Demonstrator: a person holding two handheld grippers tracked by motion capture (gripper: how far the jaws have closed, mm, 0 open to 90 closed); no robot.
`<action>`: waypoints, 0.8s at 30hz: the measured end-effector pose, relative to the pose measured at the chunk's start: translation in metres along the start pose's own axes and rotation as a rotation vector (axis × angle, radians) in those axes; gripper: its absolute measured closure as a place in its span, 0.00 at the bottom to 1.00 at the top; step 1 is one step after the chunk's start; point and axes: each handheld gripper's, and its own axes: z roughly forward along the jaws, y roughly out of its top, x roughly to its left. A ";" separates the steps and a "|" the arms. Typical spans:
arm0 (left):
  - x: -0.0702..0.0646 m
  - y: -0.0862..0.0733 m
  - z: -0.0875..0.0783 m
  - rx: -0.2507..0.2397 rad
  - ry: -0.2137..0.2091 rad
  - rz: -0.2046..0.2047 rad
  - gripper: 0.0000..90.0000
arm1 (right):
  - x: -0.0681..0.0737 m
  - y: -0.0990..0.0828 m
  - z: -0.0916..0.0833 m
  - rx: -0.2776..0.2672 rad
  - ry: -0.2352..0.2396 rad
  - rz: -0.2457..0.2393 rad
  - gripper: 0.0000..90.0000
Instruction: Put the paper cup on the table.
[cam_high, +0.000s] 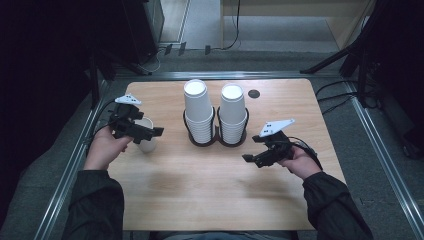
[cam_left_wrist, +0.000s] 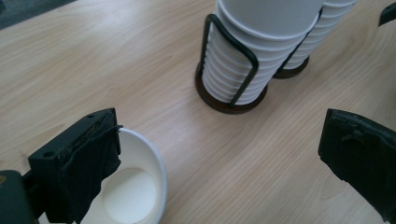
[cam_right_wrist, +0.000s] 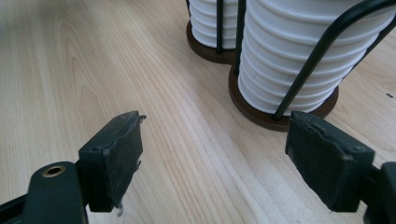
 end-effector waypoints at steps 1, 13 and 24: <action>-0.002 0.001 0.002 0.002 -0.002 -0.001 0.00 | 0.000 0.000 0.000 -0.002 -0.002 0.003 0.21; -0.036 0.000 0.027 0.025 -0.078 0.087 0.00 | 0.000 0.002 -0.001 -0.011 -0.010 -0.005 0.21; -0.066 -0.007 0.039 -0.003 -0.114 0.131 0.00 | 0.001 0.002 -0.002 -0.012 -0.010 -0.011 0.21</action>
